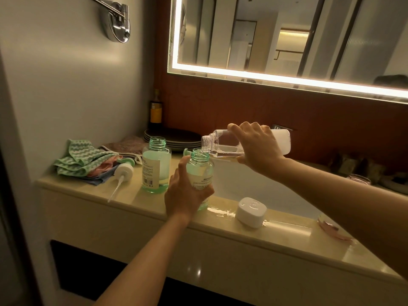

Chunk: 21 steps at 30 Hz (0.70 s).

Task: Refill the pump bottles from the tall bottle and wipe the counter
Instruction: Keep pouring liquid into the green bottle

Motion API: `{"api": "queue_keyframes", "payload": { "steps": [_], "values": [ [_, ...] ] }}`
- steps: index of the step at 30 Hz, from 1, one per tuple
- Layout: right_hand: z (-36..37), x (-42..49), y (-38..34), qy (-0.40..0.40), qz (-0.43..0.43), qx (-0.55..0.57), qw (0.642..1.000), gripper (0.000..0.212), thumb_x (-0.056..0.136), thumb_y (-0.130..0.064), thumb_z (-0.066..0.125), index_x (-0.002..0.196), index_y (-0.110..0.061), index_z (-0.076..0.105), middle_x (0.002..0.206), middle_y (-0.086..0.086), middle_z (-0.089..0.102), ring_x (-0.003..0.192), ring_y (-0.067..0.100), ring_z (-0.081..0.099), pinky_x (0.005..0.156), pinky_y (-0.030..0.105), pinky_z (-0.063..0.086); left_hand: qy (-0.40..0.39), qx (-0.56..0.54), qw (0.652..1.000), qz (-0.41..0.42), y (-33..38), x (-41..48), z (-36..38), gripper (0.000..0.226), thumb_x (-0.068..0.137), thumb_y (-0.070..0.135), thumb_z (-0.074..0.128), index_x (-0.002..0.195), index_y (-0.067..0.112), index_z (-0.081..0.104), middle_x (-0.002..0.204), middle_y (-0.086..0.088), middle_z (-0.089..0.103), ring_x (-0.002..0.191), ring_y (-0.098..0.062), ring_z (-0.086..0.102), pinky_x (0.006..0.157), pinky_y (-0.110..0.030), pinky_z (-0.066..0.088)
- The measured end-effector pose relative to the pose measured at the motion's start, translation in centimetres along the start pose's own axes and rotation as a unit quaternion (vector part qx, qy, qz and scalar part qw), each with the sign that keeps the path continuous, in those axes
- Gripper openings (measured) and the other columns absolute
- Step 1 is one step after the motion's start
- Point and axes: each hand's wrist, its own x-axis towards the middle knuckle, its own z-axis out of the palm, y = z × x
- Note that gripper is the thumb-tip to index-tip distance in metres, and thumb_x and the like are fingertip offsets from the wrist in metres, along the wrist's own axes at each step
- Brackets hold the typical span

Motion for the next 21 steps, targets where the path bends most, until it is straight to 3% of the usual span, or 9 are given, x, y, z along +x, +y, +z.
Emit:
{"api": "queue_keyframes", "payload": {
  "steps": [21],
  "values": [
    [0.14,0.11,0.04,0.007,-0.001,-0.002,1.000,0.068,0.079,-0.025,0.068,0.136,-0.020,0.032,0.124,0.009,0.050,0.111,0.027,0.047,0.094,0.039,0.036,-0.004,0.000,1.000,-0.002,-0.05,-0.02,-0.02,0.094,0.065,0.040,0.077,0.138,0.025,0.020,0.130,-0.006,0.049,0.113,-0.025,0.050,0.080,-0.037,0.048]
  ]
}}
